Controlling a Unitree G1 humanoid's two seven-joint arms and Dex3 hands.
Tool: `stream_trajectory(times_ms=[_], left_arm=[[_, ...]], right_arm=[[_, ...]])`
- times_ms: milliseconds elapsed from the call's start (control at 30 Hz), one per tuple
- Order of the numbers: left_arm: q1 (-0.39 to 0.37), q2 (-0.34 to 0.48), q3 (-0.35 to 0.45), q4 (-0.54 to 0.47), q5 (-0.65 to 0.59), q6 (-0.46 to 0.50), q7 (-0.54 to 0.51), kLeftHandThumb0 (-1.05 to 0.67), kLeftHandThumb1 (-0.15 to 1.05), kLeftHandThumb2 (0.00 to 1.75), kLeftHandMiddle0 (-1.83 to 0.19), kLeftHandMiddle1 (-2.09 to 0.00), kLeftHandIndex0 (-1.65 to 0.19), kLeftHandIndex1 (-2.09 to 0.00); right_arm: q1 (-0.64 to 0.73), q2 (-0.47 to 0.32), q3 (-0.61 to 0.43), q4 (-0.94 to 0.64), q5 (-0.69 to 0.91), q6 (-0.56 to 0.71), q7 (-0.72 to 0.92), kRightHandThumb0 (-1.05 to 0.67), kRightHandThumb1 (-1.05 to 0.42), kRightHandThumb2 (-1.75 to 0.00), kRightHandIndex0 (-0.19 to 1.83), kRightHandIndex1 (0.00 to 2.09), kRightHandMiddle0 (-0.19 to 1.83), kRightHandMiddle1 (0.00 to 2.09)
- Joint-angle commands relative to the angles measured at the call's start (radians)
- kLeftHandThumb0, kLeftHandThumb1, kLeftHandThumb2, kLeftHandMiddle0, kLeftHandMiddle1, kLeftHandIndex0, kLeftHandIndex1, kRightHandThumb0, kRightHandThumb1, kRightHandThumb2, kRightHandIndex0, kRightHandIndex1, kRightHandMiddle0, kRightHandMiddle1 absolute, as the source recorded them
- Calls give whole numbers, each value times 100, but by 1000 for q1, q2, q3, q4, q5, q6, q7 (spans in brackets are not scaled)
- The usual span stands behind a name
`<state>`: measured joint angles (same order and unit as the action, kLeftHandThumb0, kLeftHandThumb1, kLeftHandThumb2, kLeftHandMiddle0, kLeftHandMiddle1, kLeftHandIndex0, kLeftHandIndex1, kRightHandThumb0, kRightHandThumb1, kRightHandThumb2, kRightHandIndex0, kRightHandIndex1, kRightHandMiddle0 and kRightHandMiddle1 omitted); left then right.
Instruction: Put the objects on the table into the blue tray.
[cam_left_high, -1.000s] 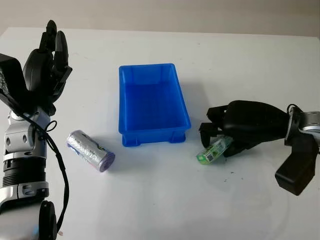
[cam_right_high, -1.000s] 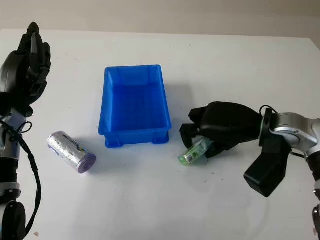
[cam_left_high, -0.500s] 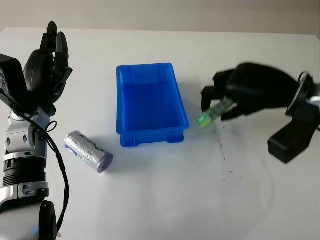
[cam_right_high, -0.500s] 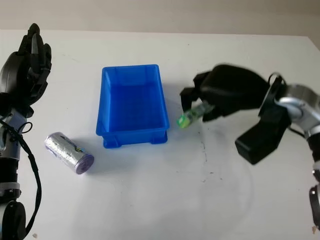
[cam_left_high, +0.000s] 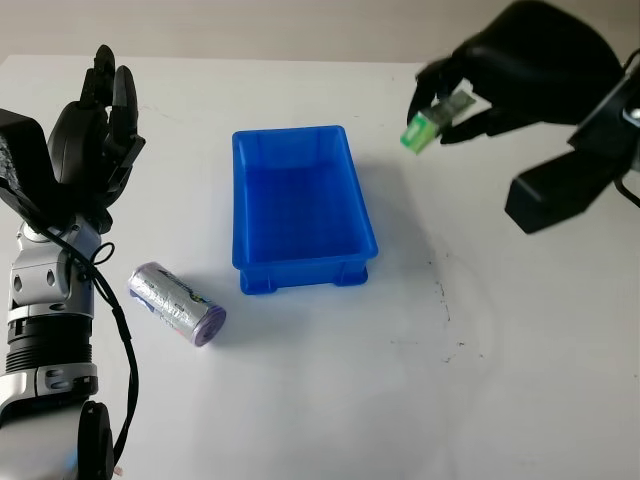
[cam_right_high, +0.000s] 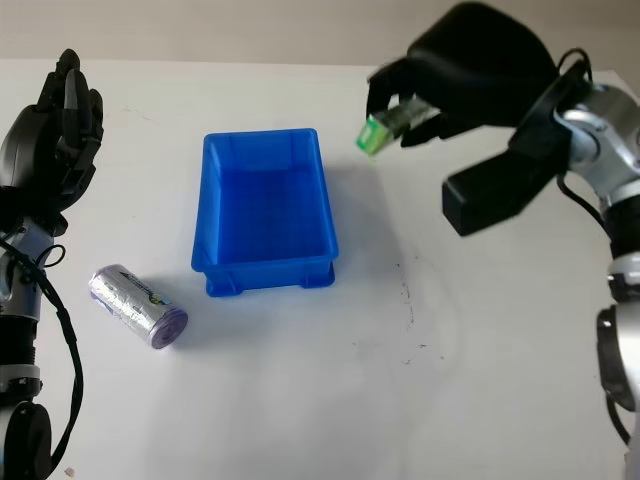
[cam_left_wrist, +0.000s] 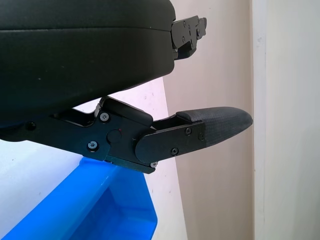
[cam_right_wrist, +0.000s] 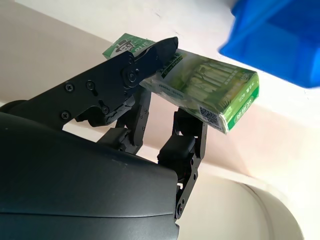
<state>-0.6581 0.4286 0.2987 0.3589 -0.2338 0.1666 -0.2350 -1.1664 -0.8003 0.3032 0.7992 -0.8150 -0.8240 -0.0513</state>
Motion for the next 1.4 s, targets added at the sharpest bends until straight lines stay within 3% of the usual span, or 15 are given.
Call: stream_trajectory(times_ms=[0,133,367,733,900,1033,1100,1167,1367], left_arm=[[-7,11,7,-16,-5,-9,-3,-76,105,64,19,0,19,0],[0,4,5,-31,-3,-3,7,-77,105,62,19,0,19,0],[17,4,1,-62,1,3,14,-78,105,64,19,0,19,0],[30,-2,6,-83,-6,10,25,-78,105,64,19,0,19,0],[33,-4,8,-89,-10,23,31,-78,105,64,19,0,19,0],[32,-9,10,-86,-14,18,37,-77,105,64,19,0,19,0],[29,-5,7,-76,-13,10,30,-77,105,64,19,0,19,0],[27,0,4,-68,-11,3,20,-77,105,64,19,0,19,0],[24,4,-2,-65,1,-2,18,-78,105,64,19,0,19,0]], right_arm=[[-40,38,12,10,8,12,-13,-26,-79,-5,88,78,77,103],[-44,93,31,31,12,-13,-54,-18,-81,-6,83,83,75,102],[-42,193,91,51,9,-80,-111,-23,-92,-7,50,119,46,136],[-21,252,165,94,-8,-135,-87,-22,-93,-6,47,113,40,129],[-12,232,186,63,1,-85,53,-39,-87,-5,30,58,21,70],[-3,202,194,-2,-8,-26,167,-70,-97,-7,12,14,6,26],[6,190,190,-29,-5,-13,195,-79,-102,-10,5,7,1,17],[14,181,186,-50,-1,0,214,-87,-104,-24,-6,2,-8,10],[40,162,175,-124,-16,55,211,-87,-105,-28,-17,0,-16,5]])
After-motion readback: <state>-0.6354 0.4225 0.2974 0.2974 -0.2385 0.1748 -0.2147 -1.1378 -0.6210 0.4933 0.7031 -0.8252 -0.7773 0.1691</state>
